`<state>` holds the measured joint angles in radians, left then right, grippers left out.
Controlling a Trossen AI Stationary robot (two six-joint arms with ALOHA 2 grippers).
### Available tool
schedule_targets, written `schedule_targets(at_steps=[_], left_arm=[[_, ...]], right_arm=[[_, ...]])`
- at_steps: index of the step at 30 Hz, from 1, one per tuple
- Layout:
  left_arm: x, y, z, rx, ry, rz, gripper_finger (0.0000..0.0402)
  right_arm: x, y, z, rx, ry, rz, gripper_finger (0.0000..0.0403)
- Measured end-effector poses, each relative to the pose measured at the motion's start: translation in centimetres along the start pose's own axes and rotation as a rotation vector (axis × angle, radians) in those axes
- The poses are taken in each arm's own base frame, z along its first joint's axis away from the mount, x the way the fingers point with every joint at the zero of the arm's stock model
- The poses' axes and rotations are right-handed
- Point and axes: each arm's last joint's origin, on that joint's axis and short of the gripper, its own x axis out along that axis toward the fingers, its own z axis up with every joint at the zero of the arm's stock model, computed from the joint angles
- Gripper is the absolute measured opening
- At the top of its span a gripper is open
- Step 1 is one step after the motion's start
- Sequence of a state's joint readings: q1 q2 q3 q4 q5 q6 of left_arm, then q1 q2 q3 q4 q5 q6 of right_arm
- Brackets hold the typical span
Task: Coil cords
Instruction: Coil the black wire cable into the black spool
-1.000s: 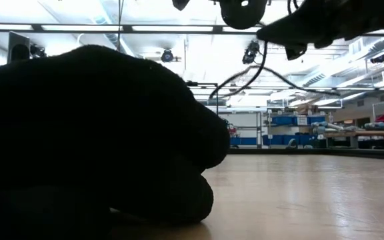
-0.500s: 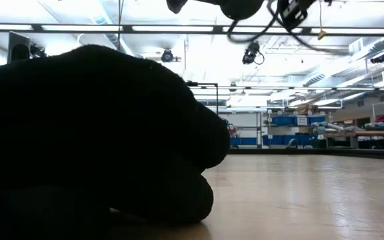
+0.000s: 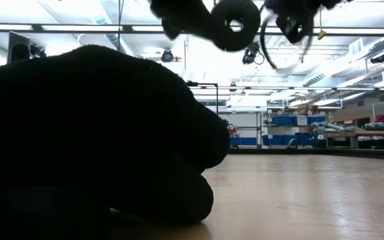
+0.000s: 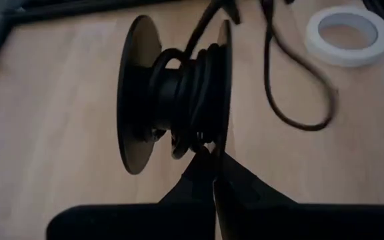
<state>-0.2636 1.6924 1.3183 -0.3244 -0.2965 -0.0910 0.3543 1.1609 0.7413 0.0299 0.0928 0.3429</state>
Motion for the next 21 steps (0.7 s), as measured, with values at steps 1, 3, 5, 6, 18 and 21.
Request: schedule_targets(at_steps=[1, 3, 5, 6, 18, 21], left_arm=[[0.4, -0.1, -0.4, -0.011, -0.013, -0.003, 0.0], [1.0, -0.2, -1.5, -0.031, -0.006, -0.003, 0.0], [1.5, -0.2, -2.4, -0.057, -0.016, -0.004, 0.0], [1.7, -0.3, -3.0, -0.066, -0.007, -0.003, 0.0], [2.5, -0.3, -5.8, -0.104, 0.039, -0.015, 0.0], [2.5, -0.4, -5.8, -0.094, 0.041, -0.033, 0.0]], right_arm=[[0.3, -0.1, -0.4, 0.021, 0.015, -0.006, 0.0111], [0.7, -0.4, -1.2, 0.063, 0.058, -0.032, 0.0114], [1.3, -0.6, -1.9, 0.109, 0.094, -0.053, 0.0113], [1.4, -0.8, -2.5, 0.127, 0.129, -0.075, 0.0112], [2.5, -1.6, -3.3, 0.227, 0.193, -0.103, 0.0109], [2.4, -1.8, -2.9, 0.202, 0.164, -0.098, 0.0109]])
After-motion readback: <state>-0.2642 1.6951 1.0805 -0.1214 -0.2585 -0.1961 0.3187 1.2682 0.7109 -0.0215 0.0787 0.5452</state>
